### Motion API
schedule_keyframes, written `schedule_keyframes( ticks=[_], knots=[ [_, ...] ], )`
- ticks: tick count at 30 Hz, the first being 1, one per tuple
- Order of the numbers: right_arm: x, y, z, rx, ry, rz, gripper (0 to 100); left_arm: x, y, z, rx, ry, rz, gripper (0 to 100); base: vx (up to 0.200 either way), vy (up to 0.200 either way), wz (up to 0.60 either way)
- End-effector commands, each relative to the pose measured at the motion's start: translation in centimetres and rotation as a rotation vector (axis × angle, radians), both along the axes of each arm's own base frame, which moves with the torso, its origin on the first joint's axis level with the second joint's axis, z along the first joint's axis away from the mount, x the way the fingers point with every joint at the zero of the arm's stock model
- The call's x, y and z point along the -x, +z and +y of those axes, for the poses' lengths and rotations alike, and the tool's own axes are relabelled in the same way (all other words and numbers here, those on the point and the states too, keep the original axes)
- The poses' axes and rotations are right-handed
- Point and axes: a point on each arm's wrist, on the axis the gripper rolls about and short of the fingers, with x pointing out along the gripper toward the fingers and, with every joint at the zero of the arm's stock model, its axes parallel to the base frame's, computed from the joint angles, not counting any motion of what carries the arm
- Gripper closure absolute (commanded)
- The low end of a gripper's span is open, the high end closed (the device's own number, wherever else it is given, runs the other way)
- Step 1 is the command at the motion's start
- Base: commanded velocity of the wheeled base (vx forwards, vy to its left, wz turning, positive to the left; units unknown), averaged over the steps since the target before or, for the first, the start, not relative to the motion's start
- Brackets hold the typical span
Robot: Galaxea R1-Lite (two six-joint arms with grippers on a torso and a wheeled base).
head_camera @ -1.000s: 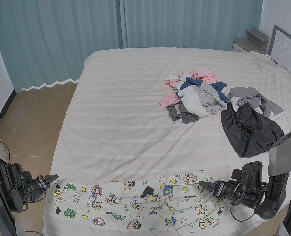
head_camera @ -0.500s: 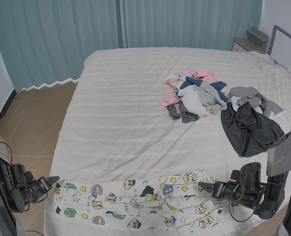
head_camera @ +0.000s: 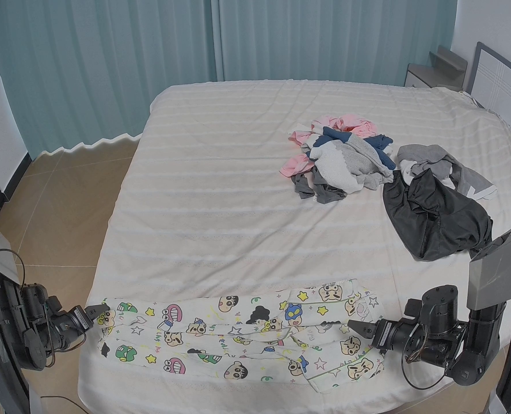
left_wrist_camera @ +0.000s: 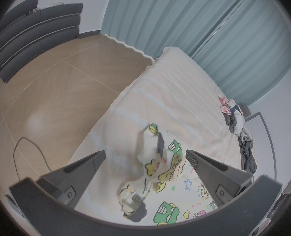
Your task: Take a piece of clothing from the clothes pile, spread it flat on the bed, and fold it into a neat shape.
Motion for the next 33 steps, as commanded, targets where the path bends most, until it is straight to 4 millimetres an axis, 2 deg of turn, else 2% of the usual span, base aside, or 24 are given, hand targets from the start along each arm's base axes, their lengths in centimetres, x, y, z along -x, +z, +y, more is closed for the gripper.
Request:
schedule_keyframes(
  ticks=[1, 5, 7, 10, 13, 17, 20, 24, 33],
  knots=[
    [0.0, -0.1, 0.0, 0.001, 0.001, 0.002, 0, -1.8, 1.0, -0.3, -0.046, -0.050, -0.104, 0, 0.000, 0.000, 0.00],
    [0.0, -0.1, 0.1, 0.001, 0.002, 0.000, 0, -2.6, 1.3, -0.6, -0.113, -0.110, -0.139, 0, 0.000, 0.000, 0.00],
    [0.0, -0.1, 0.1, 0.001, 0.002, 0.000, 0, -2.9, 0.9, -1.4, -0.161, -0.184, -0.127, 0, 0.000, 0.000, 0.00],
    [0.0, -0.1, 0.1, 0.001, 0.004, 0.000, 0, -2.6, 0.1, -1.7, -0.216, -0.247, -0.079, 0, 0.000, 0.000, 0.00],
    [0.0, 0.0, 0.2, 0.001, 0.009, -0.002, 0, -2.3, -1.3, -1.6, -0.306, -0.378, 0.048, 0, 0.000, 0.000, 0.00],
    [0.0, -0.1, 0.3, 0.001, 0.009, -0.002, 0, -3.3, -0.4, -1.3, -0.299, -0.381, 0.068, 0, 0.000, 0.000, 0.00],
    [0.0, -0.1, 0.4, 0.001, 0.013, 0.000, 0, -4.9, 1.8, -0.7, -0.251, -0.396, 0.150, 0, 0.000, 0.000, 0.00],
    [0.0, -0.2, 0.4, 0.005, 0.014, 0.003, 0, -6.3, 3.3, -0.4, -0.226, -0.414, 0.179, 0, 0.000, 0.000, 0.00],
    [0.0, -0.5, 0.4, 0.009, 0.014, 0.013, 0, -8.5, 4.4, 0.2, -0.250, -0.401, 0.114, 0, 0.000, 0.000, 0.00]
  ],
)
